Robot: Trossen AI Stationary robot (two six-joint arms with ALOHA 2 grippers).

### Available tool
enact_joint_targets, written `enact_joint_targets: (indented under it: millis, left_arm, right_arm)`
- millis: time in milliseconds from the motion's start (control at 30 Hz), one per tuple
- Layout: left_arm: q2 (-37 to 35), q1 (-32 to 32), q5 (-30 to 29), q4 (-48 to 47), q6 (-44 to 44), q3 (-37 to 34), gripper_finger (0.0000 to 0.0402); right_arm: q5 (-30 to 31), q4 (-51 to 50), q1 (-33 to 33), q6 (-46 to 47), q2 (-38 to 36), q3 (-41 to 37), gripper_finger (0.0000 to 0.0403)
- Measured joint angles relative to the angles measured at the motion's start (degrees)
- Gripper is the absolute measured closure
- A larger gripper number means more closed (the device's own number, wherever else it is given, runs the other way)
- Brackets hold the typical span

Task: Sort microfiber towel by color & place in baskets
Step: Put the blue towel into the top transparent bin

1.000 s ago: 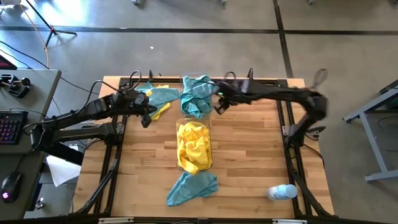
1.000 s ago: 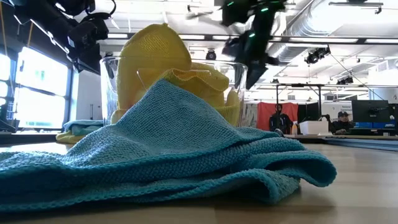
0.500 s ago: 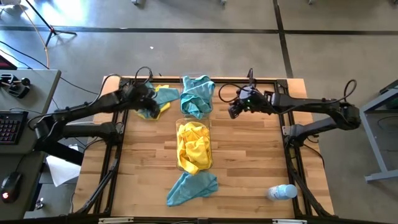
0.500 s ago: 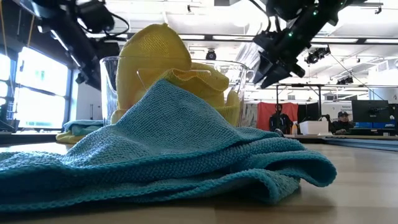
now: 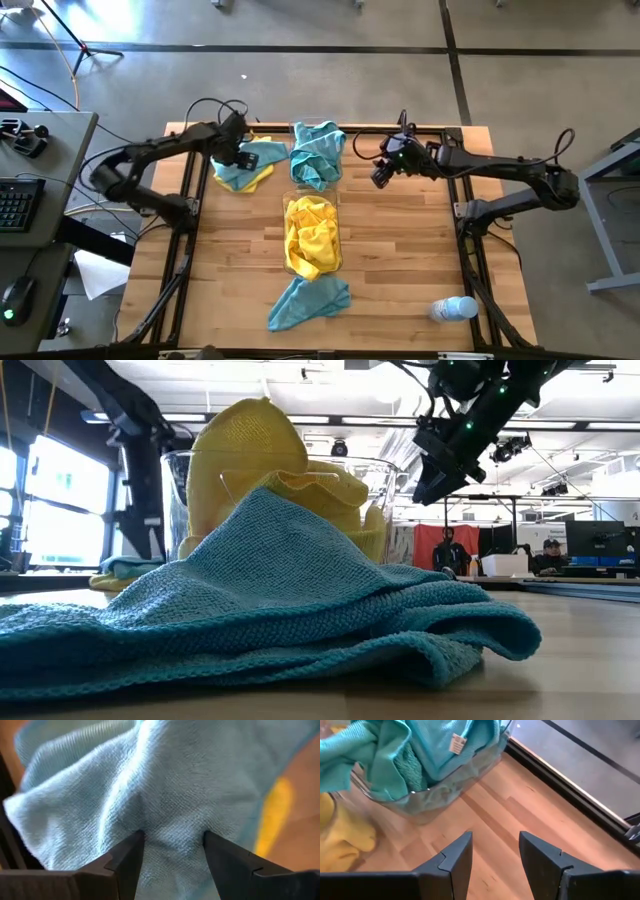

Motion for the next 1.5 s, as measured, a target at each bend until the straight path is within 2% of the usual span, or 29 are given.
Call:
enact_joint_targets:
  millis: [100, 167, 233, 333, 400, 567, 700, 900, 1033, 1333, 1500]
  left_arm:
    - [3.34, 0.11, -0.11, 0.03, 0.02, 0.0, 0.021]
    - [4.13, -0.51, -0.38, 0.23, -0.56, 0.0, 0.0232]
    - [3.99, -1.06, -1.43, 0.32, -1.4, 0.0, 0.0274]
    - [2.21, -1.6, -1.94, 0.41, -1.87, 0.0, 0.0363]
    - [0.27, -1.58, -2.03, 0.3, -1.98, 0.04, 0.0388]
    - [-6.02, -2.45, -1.63, -4.01, -2.45, 4.01, 0.0399]
    - [-11.44, -5.35, -2.24, -5.62, -2.11, 9.94, 0.04]
    - [-13.68, -9.88, -4.09, -5.3, -0.28, 21.05, 0.0401]
    - [-11.24, -12.44, -4.0, -4.74, 1.63, 28.38, 0.0401]
    - [-0.98, -16.3, 1.36, 3.52, 7.42, 44.47, 0.0401]
    - [4.65, -17.93, 3.39, 2.33, 8.74, 52.34, 0.0401]
  right_arm:
    - [-0.03, -0.17, -0.44, -1.47, 0.01, 0.0, 0.0247]
    - [-0.05, -0.3, -0.72, -1.47, 0.01, 0.0, 0.0247]
    - [-0.07, -0.3, -0.81, -1.47, 0.01, 0.0, 0.0247]
    - [-0.1, -0.32, -0.81, -1.47, 0.01, 0.0, 0.0247]
    - [-0.12, -0.49, -0.81, -1.14, 0.01, 0.0, 0.0247]
    - [0.23, -0.54, -0.81, -3.73, 0.03, 0.0, 0.0247]
    - [3.74, -0.54, -0.81, -4.55, 0.03, 0.0, 0.0247]
    - [4.4, -0.46, -0.81, -3.86, 0.03, 0.0, 0.0247]
    - [4.42, -0.08, -0.81, -5.15, 0.03, 0.0, 0.0247]
    - [4.42, 0.89, -0.81, -3.33, 0.03, 0.0, 0.0247]
    - [4.42, 0.88, -0.81, -3.19, 0.03, 0.0, 0.0247]
